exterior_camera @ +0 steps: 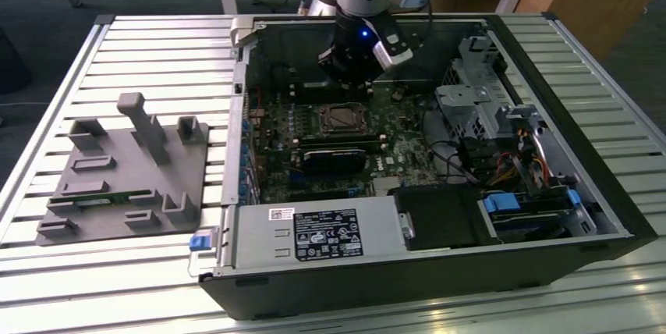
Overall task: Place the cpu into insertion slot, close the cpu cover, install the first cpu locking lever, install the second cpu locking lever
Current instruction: 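Install the first cpu locking lever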
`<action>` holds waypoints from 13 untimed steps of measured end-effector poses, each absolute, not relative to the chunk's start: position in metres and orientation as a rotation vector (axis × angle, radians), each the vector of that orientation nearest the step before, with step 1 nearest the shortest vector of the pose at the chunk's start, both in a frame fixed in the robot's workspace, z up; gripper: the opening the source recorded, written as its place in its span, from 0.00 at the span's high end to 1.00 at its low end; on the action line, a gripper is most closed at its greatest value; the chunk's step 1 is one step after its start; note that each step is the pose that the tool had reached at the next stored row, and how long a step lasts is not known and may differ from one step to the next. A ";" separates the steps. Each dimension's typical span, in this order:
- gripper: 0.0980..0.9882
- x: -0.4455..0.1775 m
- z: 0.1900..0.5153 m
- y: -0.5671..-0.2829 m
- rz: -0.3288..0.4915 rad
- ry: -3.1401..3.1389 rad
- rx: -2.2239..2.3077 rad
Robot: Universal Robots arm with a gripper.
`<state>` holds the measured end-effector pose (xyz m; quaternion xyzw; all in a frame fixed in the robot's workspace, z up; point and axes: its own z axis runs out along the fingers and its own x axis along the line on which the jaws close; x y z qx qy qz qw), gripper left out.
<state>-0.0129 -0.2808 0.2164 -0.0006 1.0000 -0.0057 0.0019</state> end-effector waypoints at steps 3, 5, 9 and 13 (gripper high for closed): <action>0.99 -0.013 0.216 -0.283 -0.017 3.138 -0.002; 0.99 -0.013 0.216 -0.284 -0.017 3.138 -0.002; 0.99 -0.013 0.216 -0.285 -0.017 3.138 -0.002; 0.99 -0.013 0.216 -0.286 -0.017 3.138 -0.002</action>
